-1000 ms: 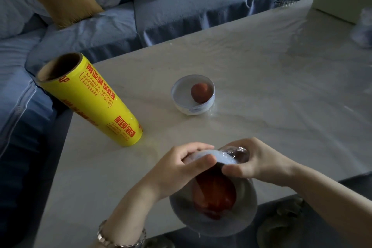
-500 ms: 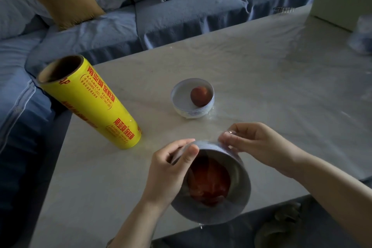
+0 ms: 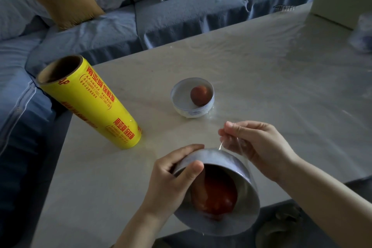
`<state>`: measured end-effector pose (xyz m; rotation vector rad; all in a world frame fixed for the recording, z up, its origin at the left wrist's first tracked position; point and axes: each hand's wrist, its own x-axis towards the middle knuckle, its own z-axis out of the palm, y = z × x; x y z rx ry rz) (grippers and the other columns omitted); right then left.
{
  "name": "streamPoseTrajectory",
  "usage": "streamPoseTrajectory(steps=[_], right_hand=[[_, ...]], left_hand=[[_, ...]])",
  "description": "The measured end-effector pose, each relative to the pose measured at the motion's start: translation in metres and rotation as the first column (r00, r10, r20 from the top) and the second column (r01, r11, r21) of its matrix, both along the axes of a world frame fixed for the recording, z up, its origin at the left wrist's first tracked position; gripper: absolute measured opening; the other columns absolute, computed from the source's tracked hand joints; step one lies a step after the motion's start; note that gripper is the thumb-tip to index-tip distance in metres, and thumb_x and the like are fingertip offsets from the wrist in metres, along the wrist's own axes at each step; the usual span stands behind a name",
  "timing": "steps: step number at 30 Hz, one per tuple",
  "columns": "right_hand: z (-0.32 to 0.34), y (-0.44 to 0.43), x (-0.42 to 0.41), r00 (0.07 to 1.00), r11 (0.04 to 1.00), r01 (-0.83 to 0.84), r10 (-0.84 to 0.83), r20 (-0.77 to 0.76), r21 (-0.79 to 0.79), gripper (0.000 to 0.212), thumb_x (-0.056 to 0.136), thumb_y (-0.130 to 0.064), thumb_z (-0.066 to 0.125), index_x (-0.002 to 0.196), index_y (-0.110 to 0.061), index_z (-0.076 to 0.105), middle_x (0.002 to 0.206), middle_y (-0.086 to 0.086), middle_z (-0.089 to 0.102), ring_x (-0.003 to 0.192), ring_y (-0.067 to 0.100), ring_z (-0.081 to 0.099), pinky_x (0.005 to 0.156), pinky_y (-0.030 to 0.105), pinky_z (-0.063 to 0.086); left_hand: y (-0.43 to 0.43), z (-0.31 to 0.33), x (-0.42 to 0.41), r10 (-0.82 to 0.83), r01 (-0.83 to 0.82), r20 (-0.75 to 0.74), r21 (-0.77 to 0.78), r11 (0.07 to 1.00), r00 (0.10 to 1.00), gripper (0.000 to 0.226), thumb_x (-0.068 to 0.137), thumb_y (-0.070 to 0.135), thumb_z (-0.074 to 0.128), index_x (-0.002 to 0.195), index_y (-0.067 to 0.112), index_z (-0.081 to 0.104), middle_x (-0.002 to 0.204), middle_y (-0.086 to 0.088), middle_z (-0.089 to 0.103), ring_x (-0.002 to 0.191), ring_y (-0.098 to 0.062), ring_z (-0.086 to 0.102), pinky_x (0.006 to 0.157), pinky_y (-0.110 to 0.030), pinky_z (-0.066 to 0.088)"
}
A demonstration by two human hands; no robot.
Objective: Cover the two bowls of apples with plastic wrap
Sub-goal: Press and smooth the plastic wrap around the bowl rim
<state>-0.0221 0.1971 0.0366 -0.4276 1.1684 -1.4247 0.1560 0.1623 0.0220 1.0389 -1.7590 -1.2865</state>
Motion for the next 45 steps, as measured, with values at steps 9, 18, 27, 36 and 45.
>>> streamPoseTrajectory(steps=[9, 18, 27, 36, 45], right_hand=[[0.0, 0.003, 0.009, 0.942, 0.981, -0.107, 0.152, -0.299, 0.16, 0.021, 0.066, -0.023, 0.077, 0.059, -0.004, 0.07, 0.05, 0.004, 0.063, 0.046, 0.011, 0.054, 0.048, 0.02, 0.045], [-0.001, -0.002, 0.002, 0.818, 0.885, -0.335, 0.443, -0.368, 0.322, 0.042, 0.053, -0.051, 0.07, 0.051, -0.013, 0.051, 0.04, -0.006, 0.047, 0.036, 0.006, 0.039, 0.039, 0.015, 0.034], [-0.026, 0.0, -0.003, 0.715, 0.93, -0.236, 0.362, -0.598, 0.282, 0.011, 0.079, -0.019, 0.069, 0.069, -0.017, 0.066, 0.058, -0.01, 0.063, 0.048, -0.003, 0.053, 0.048, 0.006, 0.04], [0.014, 0.032, -0.012, 0.583, 0.968, -0.172, -0.052, -0.811, -0.185, 0.026, 0.075, -0.048, 0.055, 0.078, -0.027, 0.07, 0.083, -0.015, 0.07, 0.076, -0.003, 0.065, 0.068, 0.006, 0.046], [-0.001, 0.026, 0.003, 0.576, 0.869, -0.492, 0.369, -0.73, 0.051, 0.073, 0.05, -0.062, 0.071, 0.115, -0.033, 0.059, 0.109, -0.02, 0.067, 0.105, -0.006, 0.059, 0.092, 0.021, 0.049]], left_hand=[[0.009, 0.002, 0.001, -0.01, -0.001, -0.097, -0.112, 0.994, 0.995, 0.048, 0.063, 0.072, 0.062, 0.09, 0.034, 0.068, 0.091, 0.03, 0.07, 0.089, 0.008, 0.065, 0.073, -0.004, 0.046], [0.007, 0.004, 0.003, -0.057, 0.04, -0.116, -0.139, 0.989, 0.992, 0.039, 0.064, 0.072, 0.062, 0.094, 0.048, 0.069, 0.094, 0.028, 0.07, 0.09, 0.005, 0.066, 0.074, -0.008, 0.048], [0.004, -0.003, 0.008, -0.012, -0.002, -0.123, -0.117, 0.993, 0.992, 0.036, 0.063, 0.064, 0.066, 0.094, 0.046, 0.07, 0.093, 0.026, 0.071, 0.09, 0.006, 0.066, 0.075, -0.008, 0.048], [-0.002, -0.006, 0.01, 0.074, -0.087, -0.082, -0.16, 0.983, 0.994, 0.024, 0.064, 0.054, 0.064, 0.086, 0.046, 0.071, 0.09, 0.034, 0.068, 0.09, 0.01, 0.064, 0.075, -0.004, 0.045], [0.0, -0.007, 0.01, 0.056, -0.066, -0.059, -0.182, 0.981, 0.997, 0.025, 0.063, 0.047, 0.062, 0.087, 0.046, 0.07, 0.09, 0.035, 0.067, 0.09, 0.011, 0.063, 0.076, -0.003, 0.044]])
